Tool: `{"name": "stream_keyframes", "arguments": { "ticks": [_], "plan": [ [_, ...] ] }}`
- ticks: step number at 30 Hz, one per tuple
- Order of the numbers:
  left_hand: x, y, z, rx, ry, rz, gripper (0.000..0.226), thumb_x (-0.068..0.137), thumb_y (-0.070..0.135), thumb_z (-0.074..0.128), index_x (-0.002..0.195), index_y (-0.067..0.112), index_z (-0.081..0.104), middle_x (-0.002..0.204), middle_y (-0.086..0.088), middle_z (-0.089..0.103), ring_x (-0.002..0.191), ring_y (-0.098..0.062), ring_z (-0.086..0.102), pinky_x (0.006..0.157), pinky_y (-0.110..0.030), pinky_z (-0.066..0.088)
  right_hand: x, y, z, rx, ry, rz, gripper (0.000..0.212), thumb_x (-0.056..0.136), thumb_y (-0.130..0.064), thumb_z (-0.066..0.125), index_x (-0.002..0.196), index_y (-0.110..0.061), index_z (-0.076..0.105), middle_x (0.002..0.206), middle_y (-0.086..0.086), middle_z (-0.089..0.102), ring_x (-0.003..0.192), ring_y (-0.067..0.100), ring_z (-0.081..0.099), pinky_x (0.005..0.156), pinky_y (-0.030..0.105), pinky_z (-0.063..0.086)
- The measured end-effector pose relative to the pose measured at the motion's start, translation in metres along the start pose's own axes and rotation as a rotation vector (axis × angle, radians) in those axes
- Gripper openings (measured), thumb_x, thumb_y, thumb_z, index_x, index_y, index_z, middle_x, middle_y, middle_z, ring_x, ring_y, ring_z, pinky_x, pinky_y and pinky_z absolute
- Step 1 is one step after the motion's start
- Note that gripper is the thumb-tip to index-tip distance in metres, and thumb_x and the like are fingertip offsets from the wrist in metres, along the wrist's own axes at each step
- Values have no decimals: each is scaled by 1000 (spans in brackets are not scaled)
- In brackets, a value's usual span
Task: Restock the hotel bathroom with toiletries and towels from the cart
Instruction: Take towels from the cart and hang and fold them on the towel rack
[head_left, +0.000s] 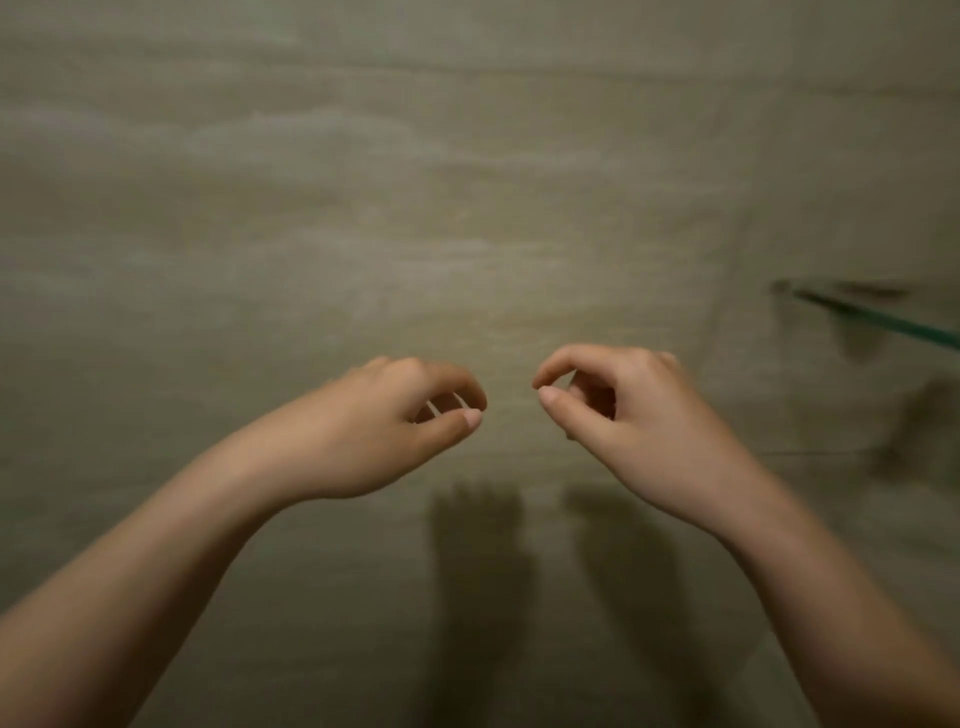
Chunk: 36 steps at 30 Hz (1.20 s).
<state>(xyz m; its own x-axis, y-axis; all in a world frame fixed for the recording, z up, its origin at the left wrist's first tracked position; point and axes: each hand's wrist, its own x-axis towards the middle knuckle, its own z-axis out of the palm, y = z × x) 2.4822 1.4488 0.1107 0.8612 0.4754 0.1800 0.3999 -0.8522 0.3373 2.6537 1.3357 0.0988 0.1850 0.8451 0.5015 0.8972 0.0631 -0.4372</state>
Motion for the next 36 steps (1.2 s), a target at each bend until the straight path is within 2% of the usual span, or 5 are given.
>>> {"name": "stream_keyframes", "arguments": {
  "ticks": [7, 17, 22, 26, 36],
  "plan": [
    [-137, -46, -3, 14, 88, -445, 29, 87, 43, 45, 107, 30, 62, 100, 12, 68, 92, -4, 62, 84, -32, 51, 13, -75, 94, 208, -265, -260, 8, 85, -30, 58, 82, -26, 64, 56, -7, 55, 55, 5, 47, 63, 32, 42],
    [-365, -96, -28, -8, 283, -974, 24, 90, 37, 50, 107, 27, 63, 99, 8, 68, 93, -7, 62, 86, -34, 49, 4, -257, 231, 367, -632, -627, 9, 86, -33, 56, 84, -29, 64, 59, -10, 58, 55, 2, 48, 61, 27, 36],
    [-475, -117, -39, -23, 396, -1164, 19, 90, 37, 49, 102, 30, 62, 97, 12, 66, 90, -3, 60, 82, -32, 51, -20, -369, 300, 418, -783, -767, 7, 88, -31, 57, 85, -31, 63, 61, -9, 59, 60, 6, 53, 65, 32, 46],
    [-555, -130, -52, -48, 474, -1273, 16, 90, 41, 47, 102, 39, 59, 92, 23, 60, 87, 12, 54, 71, -10, 44, -41, -452, 341, 441, -857, -846, 11, 90, -28, 53, 89, -28, 64, 66, -5, 62, 72, 20, 60, 75, 38, 49],
    [-691, -149, -77, -35, 755, -1531, 13, 91, 38, 47, 100, 36, 57, 94, 19, 59, 84, 1, 57, 69, -16, 42, -90, -623, 401, 576, -1019, -1075, 13, 92, -30, 51, 95, -28, 64, 69, -10, 62, 67, 2, 58, 64, 25, 46]
  ]
}}
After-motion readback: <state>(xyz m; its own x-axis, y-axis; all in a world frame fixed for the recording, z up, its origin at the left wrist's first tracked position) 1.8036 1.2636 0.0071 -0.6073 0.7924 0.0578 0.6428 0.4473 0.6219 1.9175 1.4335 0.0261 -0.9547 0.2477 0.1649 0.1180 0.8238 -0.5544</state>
